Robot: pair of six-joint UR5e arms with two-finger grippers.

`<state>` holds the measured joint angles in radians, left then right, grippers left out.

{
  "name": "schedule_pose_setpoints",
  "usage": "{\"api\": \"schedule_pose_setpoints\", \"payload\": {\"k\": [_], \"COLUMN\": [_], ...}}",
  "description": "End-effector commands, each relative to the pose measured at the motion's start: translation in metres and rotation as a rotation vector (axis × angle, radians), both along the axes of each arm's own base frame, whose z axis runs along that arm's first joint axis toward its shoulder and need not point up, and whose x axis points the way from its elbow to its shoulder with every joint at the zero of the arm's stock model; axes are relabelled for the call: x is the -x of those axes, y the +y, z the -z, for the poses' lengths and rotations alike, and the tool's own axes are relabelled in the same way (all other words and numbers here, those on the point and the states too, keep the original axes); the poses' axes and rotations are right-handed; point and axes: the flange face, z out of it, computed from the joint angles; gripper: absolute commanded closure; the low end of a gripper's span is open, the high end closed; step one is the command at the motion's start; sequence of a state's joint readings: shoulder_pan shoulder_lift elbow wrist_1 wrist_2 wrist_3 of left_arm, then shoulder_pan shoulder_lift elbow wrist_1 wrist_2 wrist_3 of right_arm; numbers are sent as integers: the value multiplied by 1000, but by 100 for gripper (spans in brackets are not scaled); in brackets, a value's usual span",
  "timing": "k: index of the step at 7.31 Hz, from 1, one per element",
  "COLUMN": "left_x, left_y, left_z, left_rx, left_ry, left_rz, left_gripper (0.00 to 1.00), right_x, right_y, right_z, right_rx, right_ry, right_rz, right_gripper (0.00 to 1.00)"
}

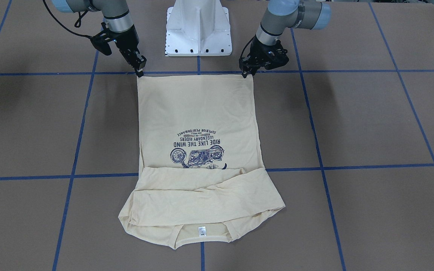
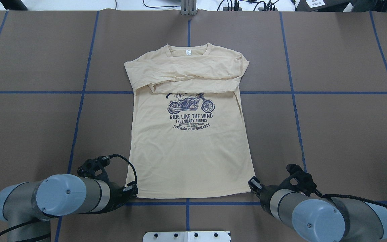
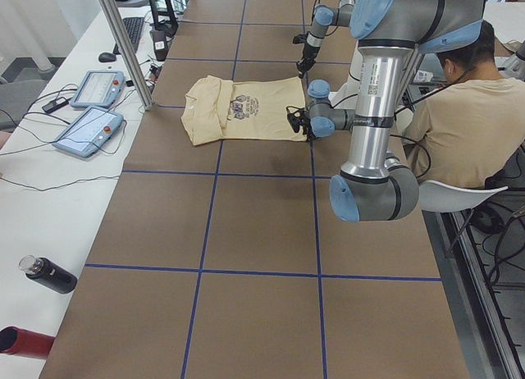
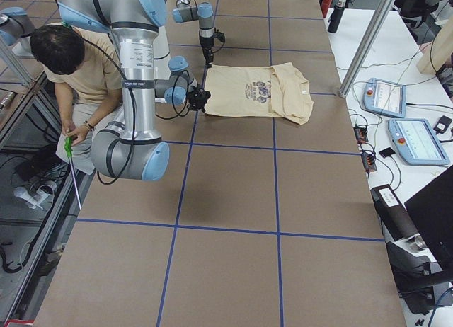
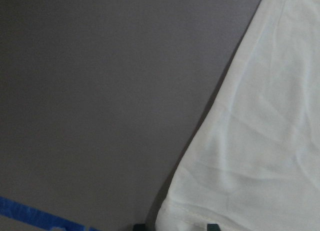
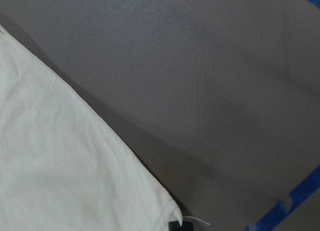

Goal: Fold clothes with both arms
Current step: 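Grasp both hem corners nearest the robot with the left and right grippers, then lift the hem with both grippers and fold it up toward the collar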

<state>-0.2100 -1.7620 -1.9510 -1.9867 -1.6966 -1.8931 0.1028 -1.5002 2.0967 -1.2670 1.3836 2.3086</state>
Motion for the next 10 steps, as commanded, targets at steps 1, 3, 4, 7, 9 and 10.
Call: {"api": "schedule_pose_setpoints", "payload": {"k": [1, 3, 4, 7, 9, 10], "left_x": [0, 11, 23, 71, 127, 126], "left_y": [0, -1, 2, -35, -150, -201], "left_z": [-1, 15, 30, 77, 91, 104], "left_rx": [2, 12, 16, -87, -175, -196], "left_ry": [-2, 3, -13, 11, 34, 28], "left_rz": [1, 12, 8, 20, 19, 64], "left_gripper": [100, 100, 100, 100, 100, 100], "right_x": [0, 0, -5, -50, -94, -105], "right_y": [0, 0, -1, -48, -179, -235], "right_z": [-1, -1, 7, 68, 91, 98], "right_rx": [0, 0, -1, 47, 109, 92], "right_ry": [1, 1, -12, -30, -57, -25], "right_rz": [0, 0, -3, -48, -40, -26], "right_gripper": [100, 100, 100, 100, 100, 100]}}
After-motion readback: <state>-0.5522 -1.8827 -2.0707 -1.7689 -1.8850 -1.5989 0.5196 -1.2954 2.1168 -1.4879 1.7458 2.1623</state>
